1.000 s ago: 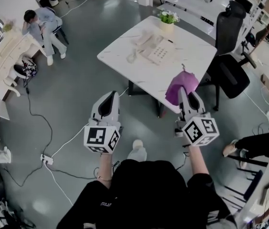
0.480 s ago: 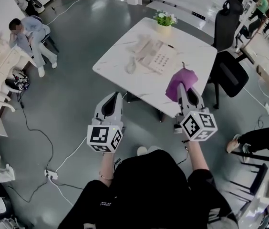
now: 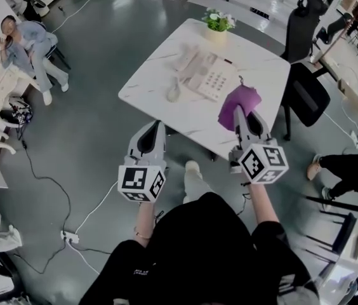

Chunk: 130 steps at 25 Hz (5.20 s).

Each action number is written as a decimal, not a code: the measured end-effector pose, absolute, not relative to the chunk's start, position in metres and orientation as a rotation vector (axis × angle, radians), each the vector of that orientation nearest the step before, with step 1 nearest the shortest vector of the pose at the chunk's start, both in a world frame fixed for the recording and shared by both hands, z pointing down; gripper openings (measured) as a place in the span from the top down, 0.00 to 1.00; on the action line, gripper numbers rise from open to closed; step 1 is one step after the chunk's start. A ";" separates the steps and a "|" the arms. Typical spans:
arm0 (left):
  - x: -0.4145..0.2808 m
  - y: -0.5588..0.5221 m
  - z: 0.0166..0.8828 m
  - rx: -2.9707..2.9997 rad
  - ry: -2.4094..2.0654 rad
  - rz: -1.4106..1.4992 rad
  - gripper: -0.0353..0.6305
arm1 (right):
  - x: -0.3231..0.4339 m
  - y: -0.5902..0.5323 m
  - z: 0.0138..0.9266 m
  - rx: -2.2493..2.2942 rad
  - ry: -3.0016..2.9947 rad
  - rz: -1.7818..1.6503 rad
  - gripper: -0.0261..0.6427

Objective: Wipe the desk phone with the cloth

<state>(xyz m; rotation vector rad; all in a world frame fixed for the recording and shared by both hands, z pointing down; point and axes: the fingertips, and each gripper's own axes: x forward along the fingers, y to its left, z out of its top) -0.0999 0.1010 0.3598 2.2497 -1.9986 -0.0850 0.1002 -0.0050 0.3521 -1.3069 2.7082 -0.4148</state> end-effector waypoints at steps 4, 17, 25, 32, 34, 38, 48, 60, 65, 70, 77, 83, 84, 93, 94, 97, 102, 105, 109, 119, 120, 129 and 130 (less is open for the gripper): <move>-0.111 0.075 0.361 2.262 -1.982 -0.090 0.95 | 0.089 -0.032 0.353 -1.341 2.712 -0.402 0.90; -0.128 -0.061 0.394 2.274 -1.799 -0.028 0.95 | 0.066 -0.158 0.378 -1.526 2.752 -0.355 0.90; -0.118 -0.120 0.431 2.264 -1.651 0.034 0.95 | 0.069 -0.212 0.402 -1.646 2.782 -0.313 0.90; -0.117 -0.152 0.451 2.240 -1.571 0.066 0.95 | 0.063 -0.248 0.422 -1.727 2.830 -0.257 0.90; -0.119 -0.161 0.456 2.232 -1.549 0.072 0.95 | 0.062 -0.258 0.425 -1.757 2.841 -0.250 0.90; -0.121 -0.178 0.467 2.211 -1.506 0.087 0.95 | 0.055 -0.279 0.430 -1.806 2.875 -0.217 0.90; -0.122 -0.212 0.496 2.178 -1.420 0.114 0.95 | 0.037 -0.335 0.461 -1.894 3.065 0.137 0.90; -0.120 -0.225 0.517 2.135 -1.376 0.122 0.95 | 0.000 -0.360 0.511 -1.778 3.397 0.710 0.90; -0.119 -0.225 0.521 2.127 -1.372 0.121 0.95 | -0.013 -0.352 0.532 -1.676 3.508 0.731 0.90; -0.120 -0.223 0.523 2.118 -1.371 0.123 0.95 | -0.023 -0.343 0.545 -1.564 3.603 0.685 0.90; -0.121 -0.218 0.530 2.108 -1.367 0.137 0.95 | -0.027 -0.333 0.559 -1.500 3.681 0.551 0.90; -0.119 -0.212 0.532 2.106 -1.359 0.146 0.95 | -0.032 -0.320 0.564 -1.430 3.747 0.487 0.90; -0.119 -0.211 0.533 2.105 -1.358 0.148 0.95 | -0.034 -0.318 0.566 -1.415 3.757 0.479 0.90; -0.116 -0.204 0.535 2.111 -1.354 0.160 0.95 | -0.038 -0.304 0.571 -1.375 3.788 0.378 0.90; -0.116 -0.203 0.536 2.111 -1.354 0.161 0.95 | -0.039 -0.302 0.571 -1.373 3.790 0.368 0.90; -0.117 -0.198 0.537 2.108 -1.357 0.167 0.95 | -0.040 -0.298 0.571 -1.374 3.790 0.340 0.90; -0.120 -0.189 0.540 2.102 -1.362 0.175 0.95 | -0.041 -0.288 0.571 -1.354 3.807 0.325 0.90; -0.121 -0.185 0.540 2.102 -1.364 0.178 0.95 | -0.042 -0.281 0.572 -1.339 3.820 0.328 0.90; -0.123 -0.181 0.539 2.100 -1.368 0.179 0.95 | -0.045 -0.272 0.574 -1.290 3.848 0.338 0.90; -0.124 -0.173 0.541 2.100 -1.366 0.185 0.95 | -0.051 -0.250 0.581 -1.222 3.895 0.341 0.90; -0.124 -0.172 0.541 2.100 -1.366 0.185 0.95 | -0.051 -0.248 0.581 -1.216 3.898 0.338 0.90; -0.126 -0.164 0.541 2.094 -1.369 0.186 0.95 | -0.055 -0.229 0.585 -1.168 3.923 0.300 0.90; -0.126 -0.163 0.541 2.094 -1.370 0.186 0.95 | -0.055 -0.227 0.586 -1.163 3.925 0.297 0.90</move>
